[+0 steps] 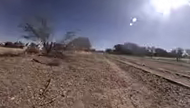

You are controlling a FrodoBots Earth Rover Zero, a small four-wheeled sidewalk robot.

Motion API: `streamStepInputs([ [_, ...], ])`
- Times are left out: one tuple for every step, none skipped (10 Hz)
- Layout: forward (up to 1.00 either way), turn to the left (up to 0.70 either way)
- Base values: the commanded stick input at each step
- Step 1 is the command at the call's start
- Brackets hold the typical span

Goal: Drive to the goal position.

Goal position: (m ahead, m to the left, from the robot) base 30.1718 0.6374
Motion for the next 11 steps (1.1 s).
streamStepInputs([
  [0.70,0.00],
  [0.70,0.00],
  [0.70,0.00],
  [0.70,0.00],
  [0.70,0.00],
  [0.70,0.00],
  [0.70,0.00],
  [0.70,0.00],
  [0.70,0.00],
  [0.70,0.00],
  [0.70,0.00],
])
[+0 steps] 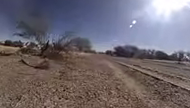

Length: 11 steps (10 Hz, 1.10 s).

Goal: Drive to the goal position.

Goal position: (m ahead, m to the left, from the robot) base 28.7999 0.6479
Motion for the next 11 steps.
streamStepInputs([
  [0.70,0.00],
  [0.70,0.00],
  [0.70,0.00],
  [0.70,0.00],
  [0.70,0.00],
  [0.70,-0.13],
  [0.70,-0.25],
  [0.70,-0.33],
  [0.70,-0.25],
  [0.70,-0.16],
  [0.70,0.00],
])
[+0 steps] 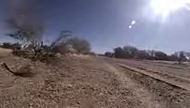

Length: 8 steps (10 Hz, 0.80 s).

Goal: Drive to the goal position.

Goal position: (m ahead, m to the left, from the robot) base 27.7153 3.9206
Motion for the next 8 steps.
streamStepInputs([
  [0.70,0.00],
  [0.70,0.00],
  [0.70,0.00],
  [0.70,0.00],
  [0.70,0.00],
  [0.70,0.00],
  [0.70,0.00],
  [0.70,0.00],
])
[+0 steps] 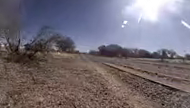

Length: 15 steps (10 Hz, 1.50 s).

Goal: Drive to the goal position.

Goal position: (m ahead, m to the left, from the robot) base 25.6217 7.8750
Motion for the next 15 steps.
streamStepInputs([
  [0.70,0.00],
  [0.70,0.00],
  [0.70,0.00],
  [0.70,0.00],
  [0.70,0.00],
  [0.70,0.00],
  [0.70,0.00],
  [0.70,0.00],
  [0.70,0.00],
  [0.70,0.00],
  [0.70,0.00],
  [0.70,0.00],
  [0.70,0.00],
  [0.70,0.00],
  [0.70,0.00],
])
